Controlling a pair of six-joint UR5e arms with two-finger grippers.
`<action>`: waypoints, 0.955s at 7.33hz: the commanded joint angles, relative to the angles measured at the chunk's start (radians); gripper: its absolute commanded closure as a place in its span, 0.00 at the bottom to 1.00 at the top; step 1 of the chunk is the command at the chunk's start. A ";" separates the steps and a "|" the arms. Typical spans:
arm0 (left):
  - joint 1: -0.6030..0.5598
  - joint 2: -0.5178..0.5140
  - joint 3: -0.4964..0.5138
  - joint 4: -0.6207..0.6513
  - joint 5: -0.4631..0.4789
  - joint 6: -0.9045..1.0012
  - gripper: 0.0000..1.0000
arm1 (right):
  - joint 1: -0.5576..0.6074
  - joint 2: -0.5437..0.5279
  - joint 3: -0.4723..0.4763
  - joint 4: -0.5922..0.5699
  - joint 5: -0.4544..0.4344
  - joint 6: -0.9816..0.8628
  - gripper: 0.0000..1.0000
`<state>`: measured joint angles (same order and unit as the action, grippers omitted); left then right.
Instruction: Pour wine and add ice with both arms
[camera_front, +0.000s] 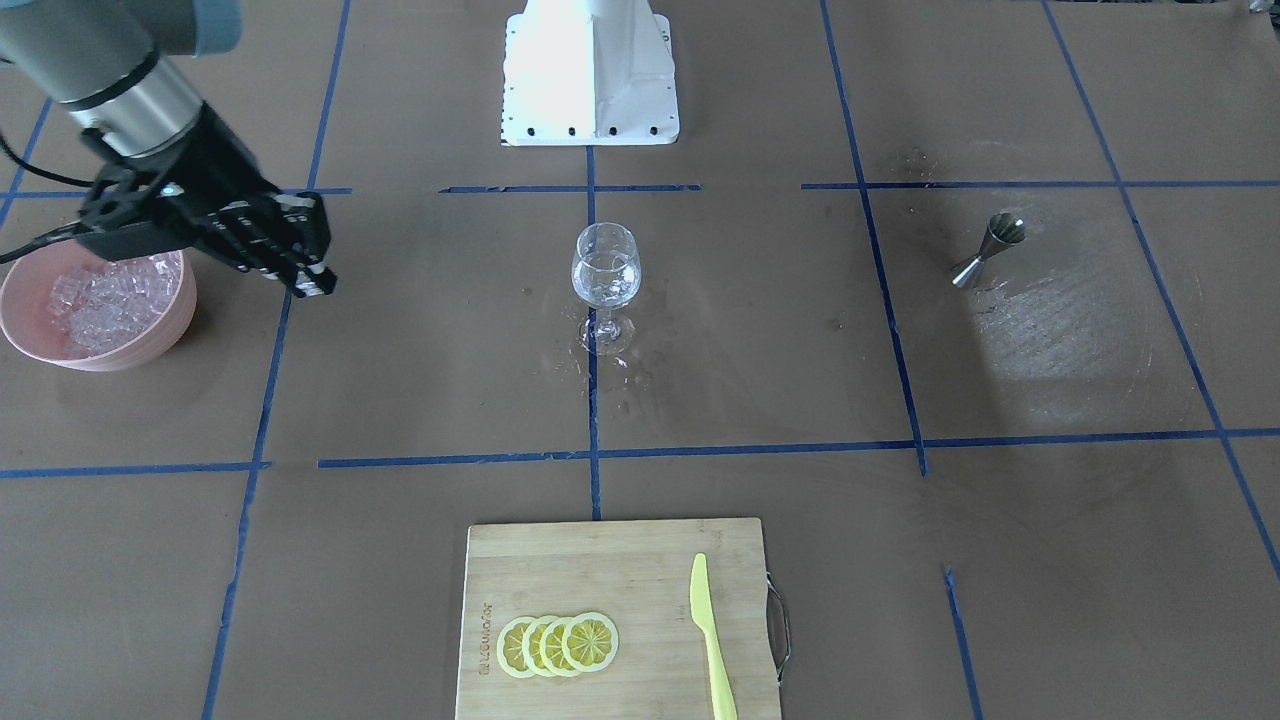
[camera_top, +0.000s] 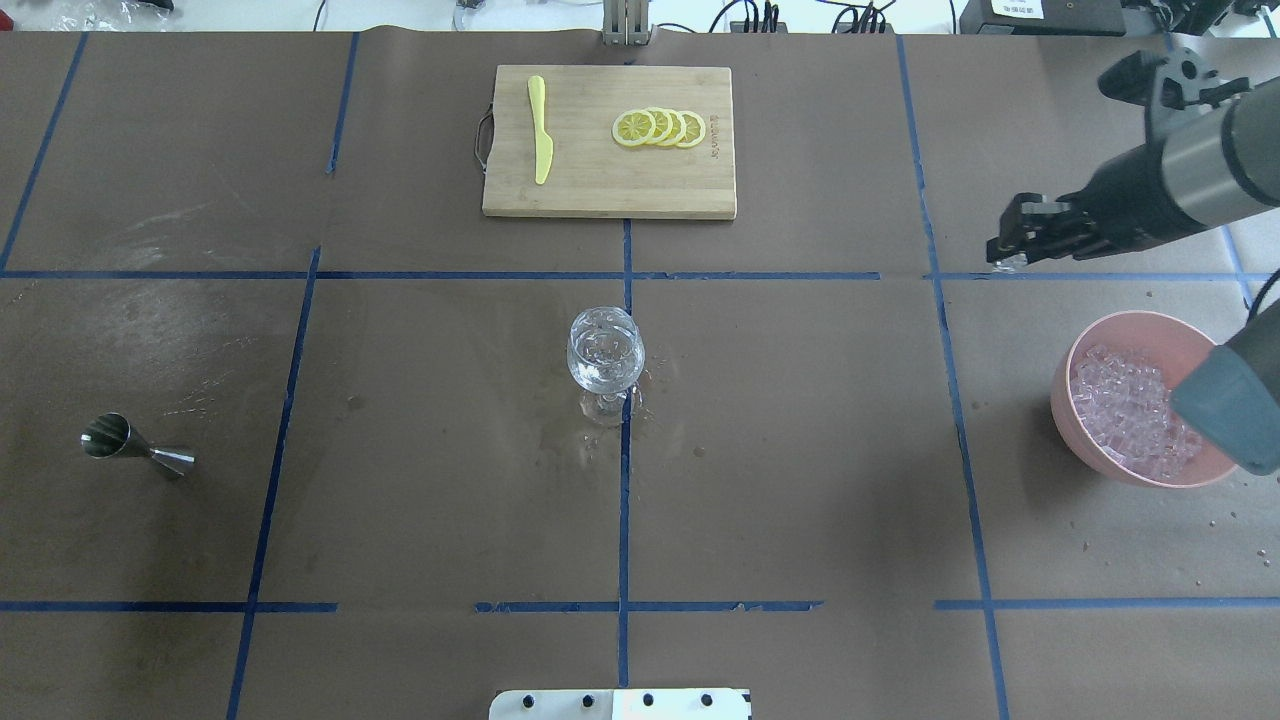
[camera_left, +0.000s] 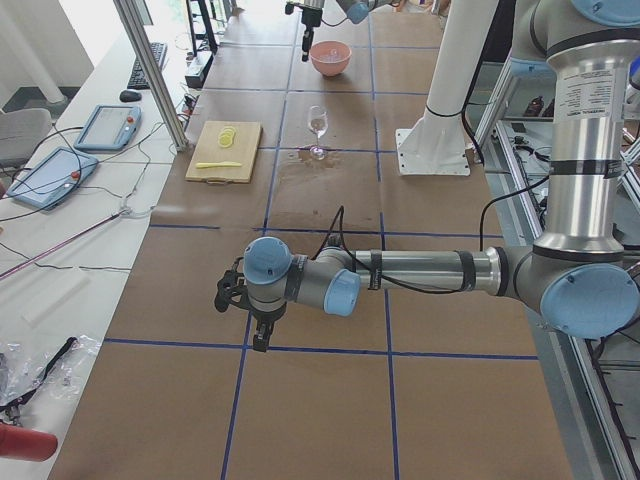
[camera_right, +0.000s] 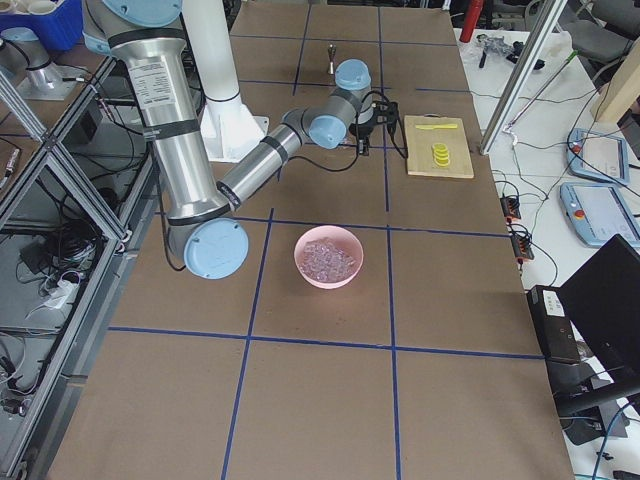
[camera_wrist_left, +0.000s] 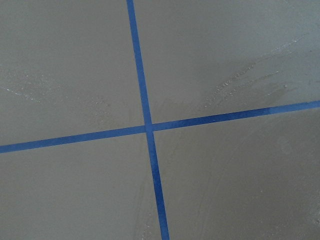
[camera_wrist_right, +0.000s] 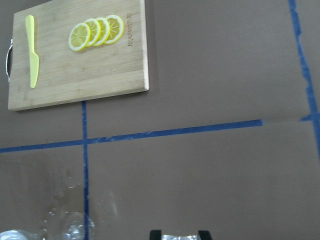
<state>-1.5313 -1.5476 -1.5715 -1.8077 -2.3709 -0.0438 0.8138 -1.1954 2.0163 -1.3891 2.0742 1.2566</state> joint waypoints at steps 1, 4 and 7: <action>-0.013 -0.017 -0.004 0.083 -0.001 0.024 0.00 | -0.160 0.213 -0.027 -0.134 -0.138 0.150 1.00; -0.023 -0.005 -0.032 0.087 0.001 0.024 0.00 | -0.243 0.325 -0.087 -0.137 -0.198 0.204 1.00; -0.023 0.001 -0.030 0.082 0.001 0.024 0.00 | -0.277 0.392 -0.143 -0.136 -0.236 0.267 1.00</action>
<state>-1.5539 -1.5476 -1.6030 -1.7243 -2.3701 -0.0200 0.5443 -0.8191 1.8879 -1.5248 1.8460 1.5117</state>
